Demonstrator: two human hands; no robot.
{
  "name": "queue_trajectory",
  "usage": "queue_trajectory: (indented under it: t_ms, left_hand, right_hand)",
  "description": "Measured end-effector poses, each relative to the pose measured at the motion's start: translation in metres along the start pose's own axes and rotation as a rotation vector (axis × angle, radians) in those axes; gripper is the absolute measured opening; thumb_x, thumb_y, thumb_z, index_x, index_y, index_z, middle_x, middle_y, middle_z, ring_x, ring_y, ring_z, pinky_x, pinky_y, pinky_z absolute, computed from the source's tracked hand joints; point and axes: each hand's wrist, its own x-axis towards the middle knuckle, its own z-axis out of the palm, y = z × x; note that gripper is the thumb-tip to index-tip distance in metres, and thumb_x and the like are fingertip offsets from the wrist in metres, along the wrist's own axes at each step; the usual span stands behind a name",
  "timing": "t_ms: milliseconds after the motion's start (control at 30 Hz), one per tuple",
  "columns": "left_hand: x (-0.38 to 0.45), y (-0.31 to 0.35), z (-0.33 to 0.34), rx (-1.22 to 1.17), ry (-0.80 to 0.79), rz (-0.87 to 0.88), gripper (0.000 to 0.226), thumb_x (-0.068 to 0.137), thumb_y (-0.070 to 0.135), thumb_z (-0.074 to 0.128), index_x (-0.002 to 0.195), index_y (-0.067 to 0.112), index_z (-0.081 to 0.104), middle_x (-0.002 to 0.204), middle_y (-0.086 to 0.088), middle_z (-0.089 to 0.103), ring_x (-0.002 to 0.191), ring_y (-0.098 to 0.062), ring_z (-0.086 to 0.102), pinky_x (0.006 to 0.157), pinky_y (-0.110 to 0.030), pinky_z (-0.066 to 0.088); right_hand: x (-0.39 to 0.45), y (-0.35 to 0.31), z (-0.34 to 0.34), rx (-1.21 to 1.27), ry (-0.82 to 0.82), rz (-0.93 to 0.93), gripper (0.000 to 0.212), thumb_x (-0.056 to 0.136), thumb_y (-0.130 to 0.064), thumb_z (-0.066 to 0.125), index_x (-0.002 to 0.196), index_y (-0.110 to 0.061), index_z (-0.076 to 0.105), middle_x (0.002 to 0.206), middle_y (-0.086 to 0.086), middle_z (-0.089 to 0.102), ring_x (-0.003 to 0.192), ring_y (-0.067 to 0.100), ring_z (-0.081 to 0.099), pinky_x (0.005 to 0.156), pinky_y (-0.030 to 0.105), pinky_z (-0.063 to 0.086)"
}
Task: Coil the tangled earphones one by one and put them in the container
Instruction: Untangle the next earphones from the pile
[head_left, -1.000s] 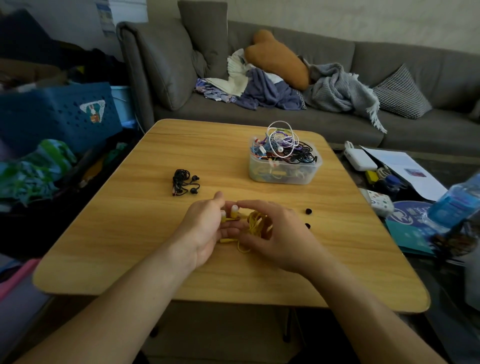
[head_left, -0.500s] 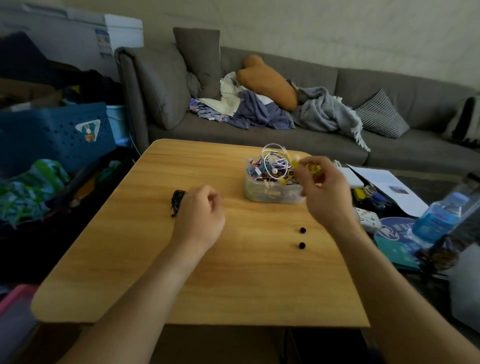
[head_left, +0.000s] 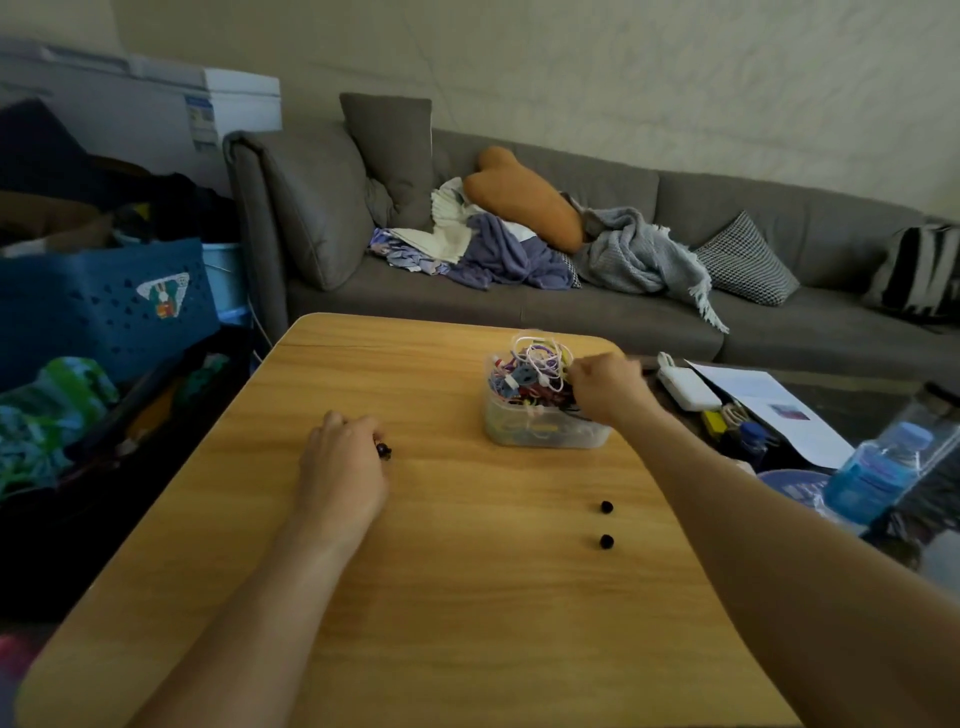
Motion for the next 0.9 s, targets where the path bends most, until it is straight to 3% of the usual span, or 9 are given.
queue_trajectory:
  t_ms: [67, 167, 300, 400, 467, 567, 633, 733, 900]
  left_hand:
    - [-0.001, 0.003, 0.001, -0.022, 0.031, 0.013, 0.025, 0.088, 0.009, 0.067, 0.112, 0.018, 0.067, 0.111, -0.004, 0.047, 0.103, -0.025, 0.051, 0.082, -0.031, 0.046]
    - [-0.002, 0.009, 0.002, -0.007, 0.031, 0.026, 0.028, 0.090, 0.006, 0.064, 0.115, 0.017, 0.065, 0.115, -0.005, 0.045, 0.100, -0.023, 0.052, 0.080, -0.029, 0.046]
    - [-0.006, 0.015, -0.002, 0.002, -0.015, -0.012, 0.026, 0.092, 0.005, 0.060, 0.117, 0.010, 0.063, 0.124, -0.010, 0.041, 0.087, -0.019, 0.047, 0.073, -0.026, 0.045]
    - [-0.011, 0.023, -0.007, -0.037, -0.074, -0.091, 0.024, 0.093, 0.007, 0.059, 0.117, 0.007, 0.063, 0.132, -0.013, 0.038, 0.085, -0.022, 0.049, 0.072, -0.026, 0.043]
    - [-0.013, 0.026, -0.010, -0.215, -0.080, -0.104, 0.029, 0.093, 0.012, 0.062, 0.121, 0.008, 0.063, 0.133, -0.012, 0.045, 0.085, -0.021, 0.052, 0.077, -0.026, 0.046]
    - [-0.020, 0.029, -0.015, -0.719, -0.138, -0.123, 0.030, 0.090, 0.010, 0.066, 0.120, 0.010, 0.066, 0.110, -0.008, 0.067, 0.085, -0.017, 0.063, 0.069, -0.027, 0.052]
    - [-0.025, 0.034, -0.023, -1.101, -0.274, -0.221, 0.027, 0.090, 0.001, 0.064, 0.117, 0.006, 0.066, 0.095, -0.010, 0.070, 0.076, -0.017, 0.065, 0.057, -0.022, 0.050]
    - [-0.036, 0.044, -0.030, -1.470, -0.453, -0.298, 0.027, 0.089, -0.008, 0.057, 0.115, -0.004, 0.061, 0.091, -0.018, 0.066, 0.073, -0.021, 0.063, 0.056, -0.018, 0.054]
    - [-0.055, 0.053, -0.027, -1.567, -0.645, -0.252, 0.037, 0.082, 0.013, 0.058, 0.113, -0.006, 0.061, 0.107, -0.024, 0.062, 0.089, -0.025, 0.062, 0.079, -0.029, 0.051]
  right_hand:
    - [0.003, -0.002, 0.008, -0.030, -0.140, -0.039, 0.029, 0.103, -0.017, 0.026, 0.112, -0.007, 0.051, 0.136, 0.020, 0.051, 0.129, 0.037, 0.042, 0.102, 0.046, 0.033]
    - [0.012, 0.003, 0.017, 0.005, -0.286, -0.024, 0.060, 0.103, -0.042, 0.007, 0.154, -0.013, 0.019, 0.164, 0.010, 0.011, 0.152, 0.030, 0.000, 0.115, 0.063, 0.001]
    - [0.012, 0.006, 0.000, 0.152, -0.312, 0.034, 0.072, 0.097, -0.064, -0.002, 0.158, -0.026, 0.000, 0.166, -0.003, -0.004, 0.153, 0.020, -0.004, 0.113, 0.064, -0.010]
    - [0.009, 0.012, -0.012, 0.338, -0.158, -0.002, 0.063, 0.100, -0.057, 0.004, 0.156, -0.029, 0.014, 0.166, -0.008, 0.003, 0.153, 0.021, 0.003, 0.115, 0.067, -0.001]
    - [0.004, 0.015, -0.015, 0.500, 0.049, 0.026, 0.065, 0.098, -0.058, 0.012, 0.148, -0.023, 0.033, 0.162, 0.003, 0.025, 0.148, 0.025, 0.023, 0.117, 0.059, 0.016]
    - [-0.025, 0.008, -0.020, 0.714, 0.504, 0.074, 0.038, 0.103, -0.038, 0.039, 0.124, -0.012, 0.057, 0.126, 0.011, 0.057, 0.110, 0.018, 0.052, 0.095, 0.029, 0.038]
    - [-0.055, -0.008, -0.022, 0.820, 0.633, -0.008, 0.017, 0.098, -0.017, 0.053, 0.112, -0.014, 0.062, 0.107, 0.002, 0.062, 0.087, 0.006, 0.056, 0.081, 0.020, 0.046]
    - [-0.094, -0.035, -0.003, 0.983, 0.426, -0.126, 0.016, 0.094, -0.011, 0.060, 0.106, -0.021, 0.063, 0.090, -0.008, 0.066, 0.078, 0.009, 0.063, 0.070, 0.024, 0.054]
    - [-0.138, -0.057, 0.030, 1.288, -0.072, -0.048, 0.030, 0.095, -0.020, 0.063, 0.125, -0.017, 0.058, 0.095, 0.007, 0.066, 0.081, 0.019, 0.069, 0.066, 0.037, 0.061]
